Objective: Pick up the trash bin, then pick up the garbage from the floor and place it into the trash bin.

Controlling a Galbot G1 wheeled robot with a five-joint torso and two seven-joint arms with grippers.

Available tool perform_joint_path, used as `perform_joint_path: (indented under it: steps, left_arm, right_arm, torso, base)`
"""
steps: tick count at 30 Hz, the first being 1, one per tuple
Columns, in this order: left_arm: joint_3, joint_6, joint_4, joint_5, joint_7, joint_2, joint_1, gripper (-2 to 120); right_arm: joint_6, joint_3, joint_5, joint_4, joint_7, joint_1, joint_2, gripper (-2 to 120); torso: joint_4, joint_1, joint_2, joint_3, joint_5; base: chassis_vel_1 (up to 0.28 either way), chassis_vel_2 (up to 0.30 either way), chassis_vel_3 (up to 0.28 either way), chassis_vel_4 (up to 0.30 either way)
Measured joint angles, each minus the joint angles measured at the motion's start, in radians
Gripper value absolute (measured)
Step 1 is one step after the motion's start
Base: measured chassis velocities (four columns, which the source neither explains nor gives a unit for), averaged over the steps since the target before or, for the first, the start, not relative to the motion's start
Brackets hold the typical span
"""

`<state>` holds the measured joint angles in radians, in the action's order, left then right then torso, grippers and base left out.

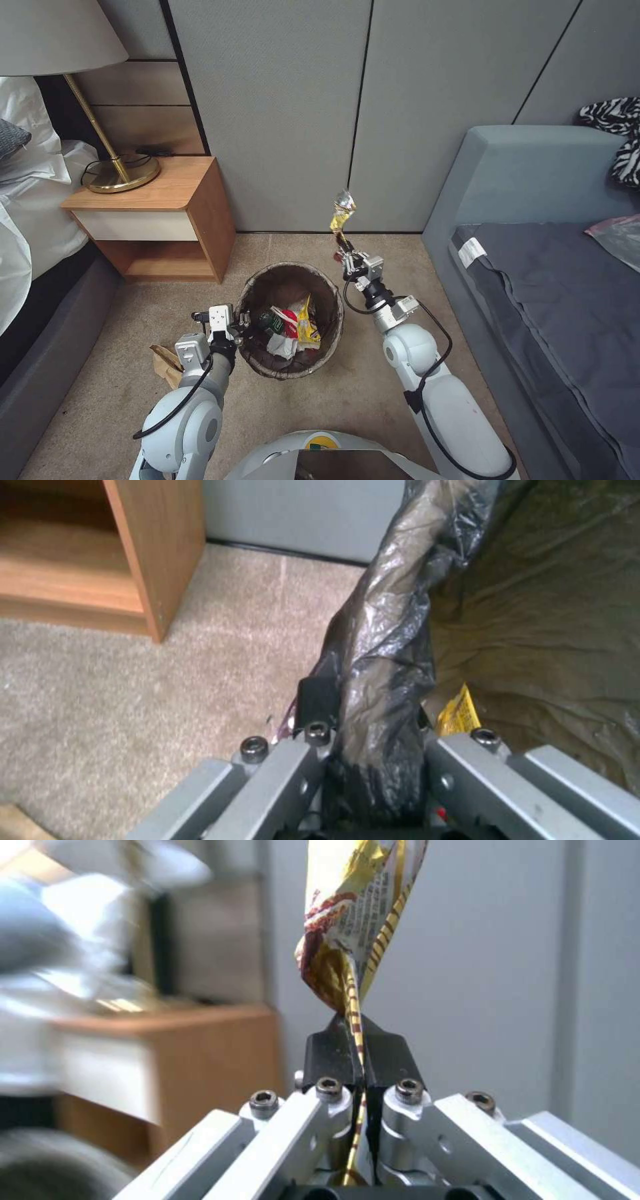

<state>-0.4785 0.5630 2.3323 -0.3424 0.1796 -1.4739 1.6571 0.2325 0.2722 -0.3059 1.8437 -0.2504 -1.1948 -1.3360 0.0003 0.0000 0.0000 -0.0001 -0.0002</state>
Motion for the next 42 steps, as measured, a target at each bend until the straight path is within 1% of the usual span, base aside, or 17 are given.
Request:
perform_joint_path:
  steps: [1, 3, 4, 6, 9, 15, 20, 26, 36, 38, 40, 41, 42]
  left_arm:
    - [0.000, 0.000, 0.000, 0.000, 0.000, 0.000, 0.000, 2]
    - [0.000, 0.015, 0.000, -0.008, 0.004, 0.002, 0.003, 2]
    - [0.000, 0.015, 0.000, -0.008, 0.004, 0.002, 0.003, 2]
    - [0.004, 0.030, 0.000, -0.024, 0.012, 0.003, 0.004, 2]
    - [0.012, 0.041, 0.001, -0.033, 0.018, 0.005, 0.005, 2]
    - [0.020, 0.048, 0.010, -0.033, 0.020, 0.006, 0.006, 2]
    - [0.016, 0.048, 0.015, -0.036, 0.020, 0.008, 0.006, 2]
    - [0.015, 0.048, 0.015, -0.038, 0.020, 0.008, 0.004, 2]
    - [0.013, 0.047, 0.016, -0.043, 0.019, 0.008, 0.001, 2]
    - [0.012, 0.047, 0.017, -0.044, 0.019, 0.008, 0.001, 2]
    - [0.009, 0.047, 0.018, -0.045, 0.019, 0.008, 0.001, 2]
    - [0.009, 0.047, 0.018, -0.045, 0.019, 0.008, 0.001, 2]
    - [0.008, 0.047, 0.019, -0.045, 0.019, 0.008, 0.001, 2]
  right_arm:
    - [0.000, 0.000, 0.000, 0.000, 0.000, 0.000, 0.000, 0]
    - [0.009, -0.038, -0.041, 0.077, -0.081, -0.030, 0.014, 0]
    - [0.009, -0.038, -0.041, 0.077, -0.081, -0.030, 0.014, 0]
    - [0.007, -0.073, -0.041, 0.121, -0.134, -0.058, 0.026, 0]
    - [0.006, -0.096, -0.021, 0.129, -0.160, -0.072, 0.031, 0]
    - [0.007, -0.123, 0.004, 0.115, -0.178, -0.088, 0.034, 0]
    - [0.018, -0.153, 0.035, 0.076, -0.194, -0.120, 0.035, 0]
    - [0.034, -0.158, 0.054, 0.037, -0.212, -0.152, 0.040, 0]
    - [0.043, -0.145, 0.076, 0.007, -0.240, -0.189, 0.049, 0]
    - [0.044, -0.143, 0.079, 0.005, -0.246, -0.191, 0.049, -2]
    - [0.046, -0.140, 0.083, 0.002, -0.254, -0.194, 0.049, 7]
    - [0.046, -0.140, 0.083, 0.002, -0.254, -0.194, 0.049, 7]
    - [0.047, -0.138, 0.085, 0.001, -0.258, -0.195, 0.048, 15]
  torso:
    - [0.0000, 0.000, 0.000, 0.000, 0.0000]
    - [-0.0003, 0.000, 0.000, 0.000, 0.0001]
    - [-0.0003, 0.000, 0.000, 0.000, 0.0001]
    - [-0.0002, 0.000, 0.000, 0.000, 0.0001]
    - [-0.0003, 0.000, 0.000, 0.000, 0.0001]
    - [-0.0003, 0.000, 0.000, 0.000, 0.0001]
    - [-0.0002, 0.000, 0.000, 0.000, 0.0002]
    - [-0.0002, 0.000, 0.000, 0.000, 0.0002]
    - [-0.0003, 0.000, 0.000, 0.000, 0.0002]
    - [-0.0002, 0.000, 0.000, 0.000, 0.0002]
    - [-0.0002, 0.000, 0.000, 0.000, 0.0002]
    - [-0.0002, 0.000, 0.000, 0.000, 0.0002]
    - [-0.0003, 0.000, 0.000, 0.000, 0.0002]
  base:
    - [0.000, 0.000, 0.000, 0.000]
    - [0.000, 0.000, 0.000, 0.000]
    - [0.000, 0.000, 0.000, 0.000]
    - [0.000, 0.000, 0.000, 0.000]
    - [0.000, 0.000, 0.000, 0.000]
    - [0.000, 0.000, 0.000, 0.000]
    - [0.000, 0.000, 0.000, 0.000]
    - [0.000, 0.000, 0.000, 0.000]
    - [0.000, 0.000, 0.000, 0.000]
    - [0.000, 0.000, 0.000, 0.000]
    - [0.000, 0.000, 0.000, 0.000]
    - [0.000, 0.000, 0.000, 0.000]
    - [0.000, 0.000, 0.000, 0.000]
